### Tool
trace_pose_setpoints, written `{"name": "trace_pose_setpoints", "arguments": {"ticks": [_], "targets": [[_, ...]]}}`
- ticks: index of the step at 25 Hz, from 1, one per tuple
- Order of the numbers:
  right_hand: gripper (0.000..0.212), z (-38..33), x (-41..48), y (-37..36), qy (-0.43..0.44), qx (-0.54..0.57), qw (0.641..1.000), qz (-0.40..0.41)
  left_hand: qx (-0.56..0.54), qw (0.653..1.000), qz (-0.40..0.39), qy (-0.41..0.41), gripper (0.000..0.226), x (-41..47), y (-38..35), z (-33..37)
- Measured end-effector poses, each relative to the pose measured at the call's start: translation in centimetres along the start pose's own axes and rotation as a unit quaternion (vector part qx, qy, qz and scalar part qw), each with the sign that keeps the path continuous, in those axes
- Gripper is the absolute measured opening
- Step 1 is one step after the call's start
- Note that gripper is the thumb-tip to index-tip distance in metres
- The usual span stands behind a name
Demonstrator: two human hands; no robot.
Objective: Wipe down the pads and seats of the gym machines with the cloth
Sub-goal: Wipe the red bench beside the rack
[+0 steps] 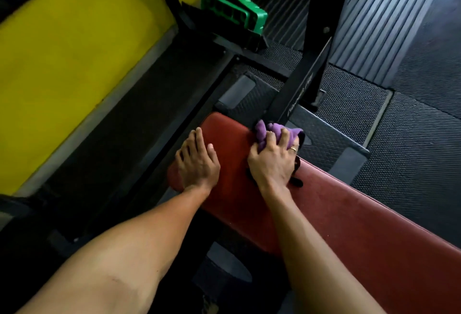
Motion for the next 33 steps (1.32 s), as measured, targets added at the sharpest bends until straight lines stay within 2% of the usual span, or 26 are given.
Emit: {"name": "trace_pose_setpoints", "arguments": {"ticks": [3, 5, 8, 10, 12, 15, 16, 17, 18, 19, 21, 22, 23, 25, 28, 30, 33], "targets": [[0.051, -3.4, -0.6, -1.3, 0.034, 0.001, 0.999, -0.028, 0.012, 1.0, 0.013, -0.008, 0.06, 0.0, -0.1, -0.1], [0.054, -2.9, -3.1, -1.5, 0.118, 0.003, 0.993, -0.009, 0.004, 1.0, -0.011, -0.011, 0.06, 0.2, -0.2, -0.4], [0.055, 0.4, -8.7, -0.9, 0.271, -0.038, 0.962, -0.001, -0.023, 0.998, -0.02, -0.057, 0.062, 0.1, 0.2, -1.2], [0.053, 2.8, -9.9, -0.1, 0.309, -0.071, 0.948, 0.01, -0.031, 0.993, -0.002, -0.115, 0.06, -0.4, 0.4, -2.3], [0.05, 3.4, -8.6, 0.0, 0.268, -0.089, 0.959, 0.028, -0.04, 0.986, 0.008, -0.159, 0.058, -1.5, 0.6, -3.2], [0.053, -1.1, -6.7, -1.7, 0.081, -0.039, 0.995, 0.031, -0.056, 0.979, 0.012, -0.194, 0.053, -2.1, 0.7, -4.8], [0.059, -3.2, -7.0, -2.4, 0.034, -0.009, 0.999, 0.014, -0.047, 0.978, 0.011, -0.205, 0.051, -2.2, 0.6, -5.3], [0.063, -5.0, -7.9, -3.0, 0.021, 0.009, 1.0, -0.001, -0.035, 0.974, 0.007, -0.222, 0.05, -2.3, 0.5, -5.7], [0.066, -6.1, -9.5, -3.6, 0.048, 0.009, 0.999, -0.015, -0.028, 0.97, 0.005, -0.241, 0.05, -2.4, 0.4, -6.1], [0.066, -6.2, -11.3, -4.0, 0.111, -0.013, 0.993, -0.024, -0.032, 0.966, -0.003, -0.255, 0.052, -2.5, 0.4, -6.5], [0.063, -4.2, -14.4, -3.3, 0.245, -0.072, 0.966, -0.032, -0.057, 0.964, -0.01, -0.261, 0.056, -2.8, 0.6, -7.2], [0.062, -2.6, -14.9, -2.4, 0.272, -0.093, 0.957, -0.028, -0.065, 0.962, -0.006, -0.264, 0.055, -3.0, 0.8, -7.4], [0.062, -0.9, -14.7, -1.6, 0.271, -0.108, 0.956, -0.015, -0.07, 0.961, -0.005, -0.266, 0.054, -3.2, 0.8, -7.7], [0.066, 0.9, -12.5, -0.4, 0.207, -0.132, 0.969, 0.007, -0.066, 0.962, -0.004, -0.264, 0.052, -3.5, 1.0, -7.7], [0.074, -2.3, -9.5, -1.7, 0.088, -0.091, 0.992, -0.016, -0.056, 0.966, -0.013, -0.253, 0.051, -3.4, 0.8, -7.5], [0.075, -5.8, -10.4, -3.5, 0.12, -0.065, 0.989, -0.047, -0.038, 0.963, -0.017, -0.267, 0.052, -3.2, 0.4, -7.8], [0.081, -5.5, -14.5, -4.0, 0.255, -0.068, 0.962, -0.071, -0.05, 0.956, -0.036, -0.285, 0.056, -2.9, 0.6, -9.1]]}}
Point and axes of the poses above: each hand's wrist, its own x-axis towards the middle knuckle, its own y-axis out of the back of the hand, z = x × y, the point moved 2 cm from there along x, towards the middle knuckle, and after that the axes turned 8 degrees about y, right-handed, at the moved point
